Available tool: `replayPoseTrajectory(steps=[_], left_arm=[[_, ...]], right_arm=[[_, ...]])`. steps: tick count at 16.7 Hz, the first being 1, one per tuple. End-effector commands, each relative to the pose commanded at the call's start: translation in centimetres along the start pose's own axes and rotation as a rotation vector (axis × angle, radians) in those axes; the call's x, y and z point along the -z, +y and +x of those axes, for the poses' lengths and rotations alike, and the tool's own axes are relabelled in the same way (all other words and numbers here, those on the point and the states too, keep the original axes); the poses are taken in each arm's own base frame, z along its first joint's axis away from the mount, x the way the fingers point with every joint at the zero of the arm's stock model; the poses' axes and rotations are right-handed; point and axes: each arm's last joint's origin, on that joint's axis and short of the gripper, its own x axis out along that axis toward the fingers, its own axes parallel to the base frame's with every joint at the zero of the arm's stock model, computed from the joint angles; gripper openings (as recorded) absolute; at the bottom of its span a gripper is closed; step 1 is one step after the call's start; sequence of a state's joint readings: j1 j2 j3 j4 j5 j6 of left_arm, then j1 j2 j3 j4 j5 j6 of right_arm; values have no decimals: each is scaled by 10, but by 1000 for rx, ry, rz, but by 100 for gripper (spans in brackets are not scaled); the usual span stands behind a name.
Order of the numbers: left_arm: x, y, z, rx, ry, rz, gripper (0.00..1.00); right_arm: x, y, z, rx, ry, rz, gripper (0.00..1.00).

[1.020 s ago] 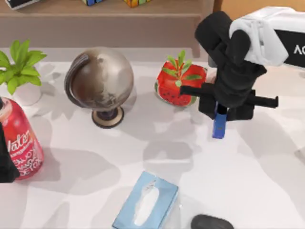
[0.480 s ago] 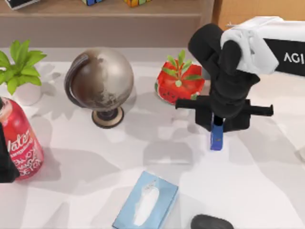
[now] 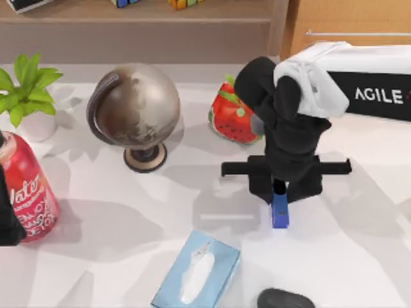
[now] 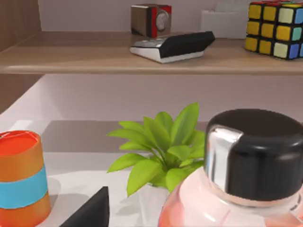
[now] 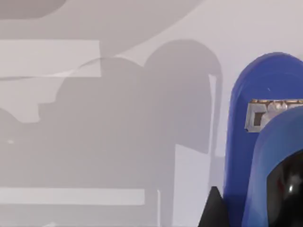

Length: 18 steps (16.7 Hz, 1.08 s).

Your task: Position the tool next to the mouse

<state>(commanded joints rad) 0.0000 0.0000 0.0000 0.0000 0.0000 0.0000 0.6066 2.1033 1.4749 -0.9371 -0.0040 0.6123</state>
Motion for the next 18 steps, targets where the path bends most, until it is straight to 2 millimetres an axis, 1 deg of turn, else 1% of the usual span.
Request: replayPoseTrajectory(steps=[1, 14, 15, 18], left_arm=[[0, 0, 0, 0, 0, 0, 100], [0, 0, 0, 0, 0, 0, 100], [0, 0, 0, 0, 0, 0, 100], [0, 0, 0, 0, 0, 0, 100]], right_arm=[[0, 0, 0, 0, 0, 0, 0], [0, 0, 0, 0, 0, 0, 98], [0, 0, 0, 0, 0, 0, 100], [0, 0, 0, 0, 0, 0, 100]])
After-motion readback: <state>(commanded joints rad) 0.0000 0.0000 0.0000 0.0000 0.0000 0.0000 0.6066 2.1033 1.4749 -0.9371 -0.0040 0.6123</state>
